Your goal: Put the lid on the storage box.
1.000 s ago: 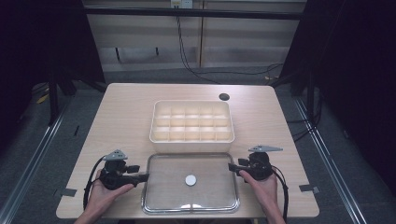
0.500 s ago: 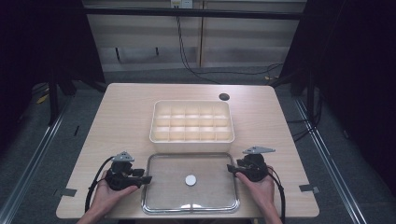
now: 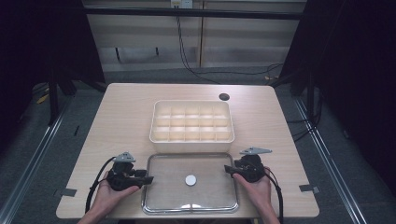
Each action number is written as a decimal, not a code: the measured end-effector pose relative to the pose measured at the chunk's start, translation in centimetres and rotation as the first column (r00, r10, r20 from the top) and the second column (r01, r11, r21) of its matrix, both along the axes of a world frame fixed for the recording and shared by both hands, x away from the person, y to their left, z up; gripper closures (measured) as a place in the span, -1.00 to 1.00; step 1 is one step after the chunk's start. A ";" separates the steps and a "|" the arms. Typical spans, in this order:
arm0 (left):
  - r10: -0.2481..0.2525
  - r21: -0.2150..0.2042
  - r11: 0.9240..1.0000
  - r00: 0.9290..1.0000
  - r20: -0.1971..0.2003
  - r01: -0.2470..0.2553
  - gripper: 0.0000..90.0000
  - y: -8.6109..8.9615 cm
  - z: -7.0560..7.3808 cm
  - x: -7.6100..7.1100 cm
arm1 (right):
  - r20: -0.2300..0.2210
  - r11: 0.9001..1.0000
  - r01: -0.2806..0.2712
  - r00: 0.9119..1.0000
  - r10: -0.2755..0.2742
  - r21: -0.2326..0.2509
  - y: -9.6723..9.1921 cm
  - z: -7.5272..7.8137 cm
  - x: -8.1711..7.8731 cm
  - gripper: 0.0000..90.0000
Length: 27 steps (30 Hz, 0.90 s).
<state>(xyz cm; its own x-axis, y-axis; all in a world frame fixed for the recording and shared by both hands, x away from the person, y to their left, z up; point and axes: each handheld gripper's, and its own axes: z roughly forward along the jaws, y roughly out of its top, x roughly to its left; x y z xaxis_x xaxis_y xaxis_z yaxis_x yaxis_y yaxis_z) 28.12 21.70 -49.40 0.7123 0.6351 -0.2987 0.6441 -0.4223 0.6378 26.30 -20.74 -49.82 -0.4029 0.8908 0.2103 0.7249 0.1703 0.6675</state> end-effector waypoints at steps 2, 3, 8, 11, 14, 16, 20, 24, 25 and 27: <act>0.001 0.003 1.000 1.000 0.003 -0.001 0.19 0.0 0.0 -0.1 | -0.002 1.000 0.009 1.000 -0.009 0.030 -0.3 -0.1 0.1 0.09; 0.007 0.011 1.000 1.000 0.011 -0.008 0.22 -0.1 0.0 -0.1 | -0.003 0.999 0.013 1.000 -0.013 0.050 -0.4 -0.2 0.1 0.09; 0.018 0.001 1.000 1.000 0.004 -0.018 0.31 0.0 0.0 0.0 | -0.023 0.995 0.038 0.999 -0.036 0.097 -0.8 -0.2 0.1 0.12; 0.023 -0.014 1.000 1.000 -0.006 -0.023 0.35 0.3 -0.2 0.1 | -0.048 0.982 0.071 0.997 -0.064 0.176 -1.5 -0.4 0.1 0.19; 0.021 -0.014 1.000 1.000 -0.006 -0.021 0.36 0.3 -0.1 0.1 | -0.052 0.975 0.079 0.996 -0.070 0.208 -1.8 -0.4 0.1 0.22; 0.021 -0.014 1.000 1.000 -0.007 -0.021 0.37 0.3 -0.2 0.1 | -0.061 0.967 0.091 0.995 -0.078 0.237 -2.1 -0.5 0.1 0.26; 0.028 -0.004 1.000 1.000 0.000 -0.028 0.44 0.3 -0.1 0.1 | -0.071 0.957 0.099 0.994 -0.083 0.273 -2.5 -0.5 0.0 0.31; 0.034 -0.002 0.999 0.999 0.003 -0.034 0.49 0.3 -0.2 0.1 | -0.073 0.940 0.107 0.993 -0.088 0.324 -2.9 -0.5 -0.3 0.32; 0.034 -0.002 0.999 0.999 0.004 -0.034 0.49 0.3 -0.2 0.1 | -0.073 0.935 0.108 0.993 -0.089 0.336 -3.0 -0.4 -0.3 0.33; 0.033 -0.002 0.999 0.999 0.002 -0.033 0.49 0.3 -0.1 0.1 | -0.077 0.920 0.113 0.993 -0.091 0.376 -3.3 -0.4 -0.4 0.31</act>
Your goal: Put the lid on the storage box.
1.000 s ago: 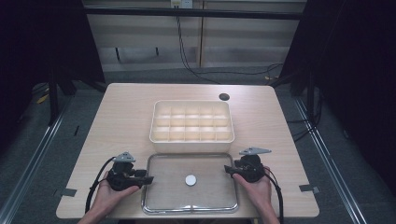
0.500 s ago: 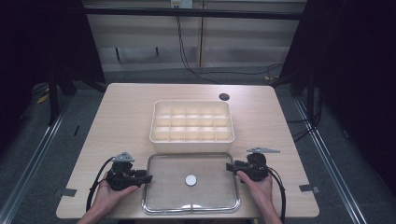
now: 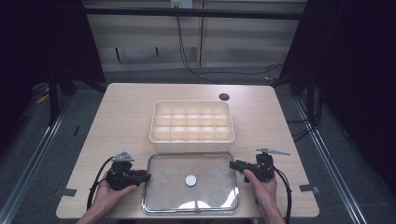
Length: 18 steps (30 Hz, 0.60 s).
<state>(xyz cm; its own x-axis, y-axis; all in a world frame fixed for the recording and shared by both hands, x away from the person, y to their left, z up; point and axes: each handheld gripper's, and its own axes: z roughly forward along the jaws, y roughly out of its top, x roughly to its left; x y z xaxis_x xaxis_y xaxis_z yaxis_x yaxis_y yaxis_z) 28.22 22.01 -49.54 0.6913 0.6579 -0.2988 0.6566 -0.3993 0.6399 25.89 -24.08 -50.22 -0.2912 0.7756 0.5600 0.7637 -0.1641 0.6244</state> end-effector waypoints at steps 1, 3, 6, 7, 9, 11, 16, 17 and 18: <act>0.000 0.000 1.000 1.000 0.000 0.000 0.49 0.0 0.0 0.0 | 0.000 1.000 0.000 1.000 0.000 0.000 0.0 0.0 0.0 0.31; 0.007 -0.007 1.000 1.000 -0.006 -0.007 0.48 0.0 0.0 0.0 | 0.004 1.000 -0.003 1.000 0.003 0.016 -0.1 0.0 0.0 0.31; 0.011 -0.008 1.000 1.000 -0.013 -0.011 0.47 0.0 0.0 0.0 | -0.002 1.000 -0.003 1.000 0.003 0.023 -0.1 0.0 0.0 0.29; 0.012 -0.005 1.000 1.000 -0.008 -0.012 0.47 0.0 0.0 -0.1 | 0.001 0.999 -0.002 1.000 0.002 0.038 -0.2 0.0 -0.1 0.28; 0.012 -0.006 1.000 1.000 -0.007 -0.012 0.47 0.0 0.0 -0.1 | 0.004 0.999 -0.002 1.000 0.002 0.046 -0.3 0.0 -0.1 0.28; 0.013 -0.009 1.000 1.000 -0.009 -0.014 0.47 0.0 0.0 0.0 | 0.002 0.997 0.001 1.000 -0.002 0.080 -0.4 0.2 -0.3 0.27; 0.006 -0.006 1.000 1.000 -0.008 -0.006 0.47 0.1 0.0 -0.1 | -0.007 0.992 0.000 1.000 0.001 0.125 -0.5 0.2 -0.4 0.22; 0.003 -0.005 1.000 1.000 -0.008 -0.003 0.47 0.1 0.0 -0.1 | -0.011 0.992 -0.008 1.000 0.009 0.129 -0.5 0.1 -0.4 0.20; 0.003 -0.005 1.000 1.000 -0.008 -0.003 0.47 0.1 0.0 -0.1 | -0.019 0.990 -0.021 1.000 0.024 0.142 -0.3 0.1 -0.4 0.24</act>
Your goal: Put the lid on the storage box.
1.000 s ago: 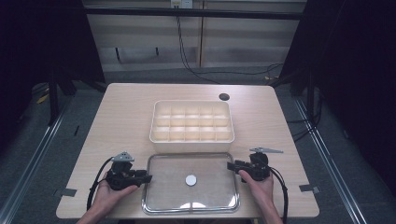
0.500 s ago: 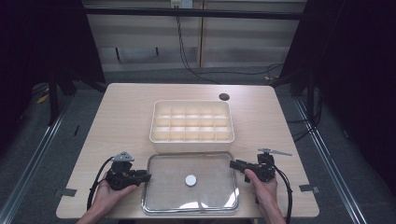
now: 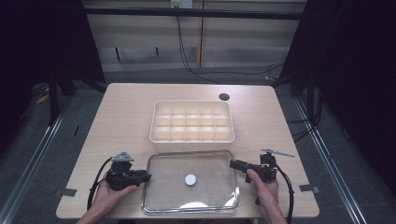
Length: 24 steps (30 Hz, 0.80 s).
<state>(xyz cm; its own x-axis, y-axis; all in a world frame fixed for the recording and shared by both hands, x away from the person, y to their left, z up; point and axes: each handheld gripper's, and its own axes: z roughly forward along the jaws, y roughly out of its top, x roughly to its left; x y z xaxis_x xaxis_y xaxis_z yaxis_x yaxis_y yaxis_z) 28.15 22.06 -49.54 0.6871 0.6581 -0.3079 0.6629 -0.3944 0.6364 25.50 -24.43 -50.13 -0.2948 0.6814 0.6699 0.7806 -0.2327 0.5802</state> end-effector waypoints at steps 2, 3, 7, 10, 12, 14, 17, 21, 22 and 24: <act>-0.015 -0.006 1.000 1.000 -0.006 0.015 0.47 -0.1 0.0 -0.1 | -0.006 1.000 -0.020 1.000 0.020 0.011 0.3 -0.1 0.0 0.25; -0.013 -0.001 1.000 1.000 0.000 0.013 0.47 -0.3 0.0 -0.2 | -0.006 1.000 -0.029 1.000 0.029 -0.007 0.7 -0.1 0.1 0.25; -0.019 0.010 1.000 1.000 0.008 0.019 0.44 -0.4 0.1 -0.2 | 0.000 0.998 -0.052 0.999 0.052 -0.037 1.0 0.2 0.4 0.28; -0.016 0.003 1.000 1.000 0.004 0.016 0.44 -0.3 0.0 -0.2 | -0.004 0.996 -0.079 0.997 0.079 -0.033 0.9 0.2 0.3 0.32; -0.016 0.005 1.000 1.000 0.006 0.016 0.43 -0.3 0.0 -0.2 | -0.002 0.995 -0.087 0.996 0.087 -0.049 1.1 0.1 0.2 0.38; -0.019 -0.004 1.000 1.000 0.000 0.019 0.41 -0.3 0.0 -0.1 | 0.009 0.996 -0.085 0.996 0.085 -0.010 0.8 0.2 0.3 0.49; -0.014 -0.010 1.000 1.000 -0.007 0.014 0.33 -0.4 0.0 -0.1 | 0.036 0.996 -0.085 0.996 0.085 0.007 0.6 0.5 0.2 0.54; -0.018 0.000 1.000 1.000 -0.001 0.018 0.12 -0.5 0.1 -0.3 | 0.055 0.996 -0.084 0.995 0.083 0.003 0.6 0.8 -0.1 0.58; -0.014 -0.005 1.000 1.000 -0.002 0.014 0.10 -0.4 0.1 -0.2 | 0.066 0.997 -0.079 0.995 0.078 0.012 0.4 1.0 -0.1 0.60; -0.012 -0.039 0.999 1.000 -0.028 0.011 0.01 -0.2 0.0 0.0 | 0.076 0.997 -0.080 0.994 0.078 0.023 0.4 1.1 -0.2 0.62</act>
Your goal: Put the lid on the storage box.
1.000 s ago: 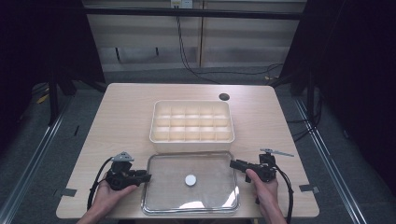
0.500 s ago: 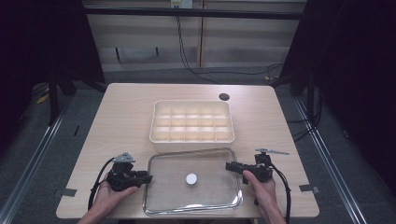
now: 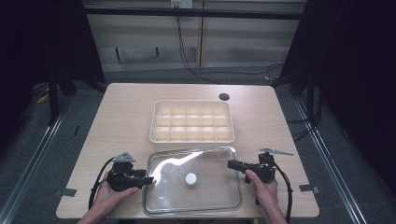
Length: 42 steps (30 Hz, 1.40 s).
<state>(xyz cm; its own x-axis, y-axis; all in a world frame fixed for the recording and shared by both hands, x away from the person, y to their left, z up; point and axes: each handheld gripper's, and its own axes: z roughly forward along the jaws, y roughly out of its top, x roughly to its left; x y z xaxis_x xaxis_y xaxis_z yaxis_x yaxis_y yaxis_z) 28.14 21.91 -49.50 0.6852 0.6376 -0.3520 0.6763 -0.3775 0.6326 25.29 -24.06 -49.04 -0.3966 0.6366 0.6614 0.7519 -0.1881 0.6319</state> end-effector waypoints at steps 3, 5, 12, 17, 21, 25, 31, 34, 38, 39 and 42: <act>-0.004 -0.005 1.000 1.000 -0.006 0.004 -0.09 0.1 0.0 0.1 | 0.010 1.000 -0.008 1.000 0.008 0.017 -0.1 0.1 0.0 0.64; -0.004 -0.007 1.000 1.000 -0.008 0.004 -0.13 0.0 0.0 0.0 | 0.017 1.000 -0.007 1.000 0.007 0.012 0.0 0.2 -0.1 0.64; -0.040 -0.047 0.998 0.998 -0.041 0.038 -0.16 -0.2 -0.1 0.2 | 0.043 1.000 -0.012 0.999 0.012 0.016 0.0 0.5 -0.2 0.64; -0.048 -0.052 0.998 0.998 -0.029 0.046 -0.11 -0.2 0.0 0.2 | 0.048 1.000 -0.015 0.999 0.015 0.013 0.0 0.6 -0.3 0.64; -0.044 -0.069 0.997 0.999 -0.024 0.043 0.01 0.1 0.2 0.2 | 0.043 1.000 -0.006 0.999 0.006 0.004 0.0 0.6 -0.3 0.64; -0.018 -0.095 0.995 1.000 0.002 0.018 0.09 0.3 0.6 0.0 | 0.044 1.000 0.001 0.999 -0.001 -0.014 0.1 0.7 -0.4 0.62; -0.013 -0.108 0.994 1.000 0.023 0.016 0.17 0.7 0.9 -0.1 | 0.042 0.999 0.014 0.999 -0.012 -0.051 0.3 0.7 -0.4 0.57; -0.004 -0.126 0.992 1.000 0.025 0.007 0.23 0.8 1.0 -0.1 | 0.039 0.998 0.022 0.999 -0.020 -0.065 0.3 0.8 -0.4 0.55; -0.002 -0.140 0.990 0.999 0.047 0.009 0.31 1.1 1.5 -0.1 | 0.041 0.997 0.025 0.999 -0.021 -0.080 0.5 0.9 -0.4 0.53; -0.002 -0.140 0.990 0.999 0.047 0.009 0.31 1.1 1.5 -0.1 | 0.041 0.997 0.025 0.999 -0.021 -0.080 0.5 0.9 -0.4 0.53; 0.006 -0.137 0.991 0.996 0.088 0.006 0.34 1.1 2.0 -0.4 | 0.050 0.995 0.037 0.998 -0.033 -0.091 0.6 1.1 -0.4 0.51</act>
<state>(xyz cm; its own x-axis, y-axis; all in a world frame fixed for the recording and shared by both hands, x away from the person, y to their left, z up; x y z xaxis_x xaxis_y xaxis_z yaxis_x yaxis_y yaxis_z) 27.72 22.99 -47.50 0.7171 0.5876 -0.3749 0.6161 -0.2829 0.7351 24.86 -23.42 -47.94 -0.4033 0.7077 0.5800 0.7138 -0.1533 0.6834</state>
